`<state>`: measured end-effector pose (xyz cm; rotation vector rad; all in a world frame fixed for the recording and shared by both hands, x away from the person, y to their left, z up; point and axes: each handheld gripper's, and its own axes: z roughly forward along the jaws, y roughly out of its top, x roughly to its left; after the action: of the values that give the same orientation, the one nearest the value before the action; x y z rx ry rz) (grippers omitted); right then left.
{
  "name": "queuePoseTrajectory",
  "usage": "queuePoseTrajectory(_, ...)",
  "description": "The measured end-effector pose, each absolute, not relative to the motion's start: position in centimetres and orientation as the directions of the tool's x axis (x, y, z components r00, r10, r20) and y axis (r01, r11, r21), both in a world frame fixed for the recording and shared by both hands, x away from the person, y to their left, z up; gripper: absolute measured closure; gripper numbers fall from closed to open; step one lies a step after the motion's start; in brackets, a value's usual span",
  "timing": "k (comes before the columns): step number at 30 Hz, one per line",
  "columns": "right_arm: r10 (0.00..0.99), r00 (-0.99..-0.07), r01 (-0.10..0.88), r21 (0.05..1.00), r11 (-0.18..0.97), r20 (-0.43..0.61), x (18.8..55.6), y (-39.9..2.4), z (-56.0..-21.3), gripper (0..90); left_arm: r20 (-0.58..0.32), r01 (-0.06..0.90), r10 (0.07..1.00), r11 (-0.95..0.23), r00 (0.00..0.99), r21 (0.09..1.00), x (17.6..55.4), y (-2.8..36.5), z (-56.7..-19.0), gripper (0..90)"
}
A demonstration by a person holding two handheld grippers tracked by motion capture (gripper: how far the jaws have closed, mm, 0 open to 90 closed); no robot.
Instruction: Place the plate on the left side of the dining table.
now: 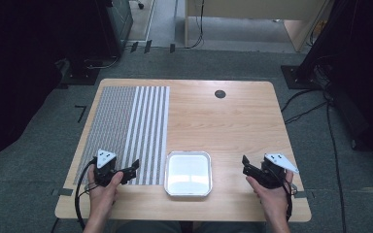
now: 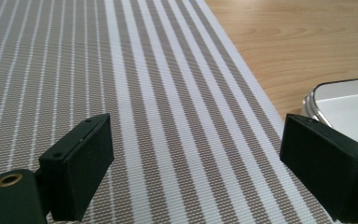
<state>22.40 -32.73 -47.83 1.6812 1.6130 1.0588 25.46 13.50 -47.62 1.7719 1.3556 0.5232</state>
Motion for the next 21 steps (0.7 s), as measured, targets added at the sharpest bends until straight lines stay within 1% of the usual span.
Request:
queuePoseTrajectory(1,0.988,-0.039,0.53,0.842,-0.105,0.148,22.3,-32.4,-47.8,22.6,-0.148,0.581,0.923,-0.093,0.355,0.809,25.4,12.8,-47.6,9.7)
queuePoseTrajectory(4,0.988,-0.044,0.524,0.846,-0.101,0.145,22.3,-32.0,-47.8,25.0,-0.146,0.578,0.916,-0.107,0.374,0.809,25.3,11.9,-47.7,9.7)
queuePoseTrajectory(8,0.986,-0.053,0.528,0.842,-0.108,0.16,22.3,-31.4,-47.8,25.1,-0.145,0.584,0.912,-0.118,0.384,0.803,25.3,11.1,-47.8,9.7)
queuePoseTrajectory(17,0.985,-0.073,0.531,0.842,-0.092,0.154,22.3,-30.3,-47.9,25.5,-0.149,0.593,0.899,-0.141,0.412,0.793,25.2,9.6,-48.1,9.8)
queuePoseTrajectory(20,0.988,-0.078,0.524,0.848,-0.076,0.137,22.3,-29.7,-48.0,28.3,-0.148,0.591,0.893,-0.15,0.426,0.793,25.1,9.0,-48.1,9.9)
queuePoseTrajectory(21,0.987,-0.082,0.522,0.85,-0.072,0.135,22.3,-29.3,-48.0,31.0,-0.151,0.587,0.886,-0.155,0.438,0.794,25.0,8.6,-48.2,10.1)
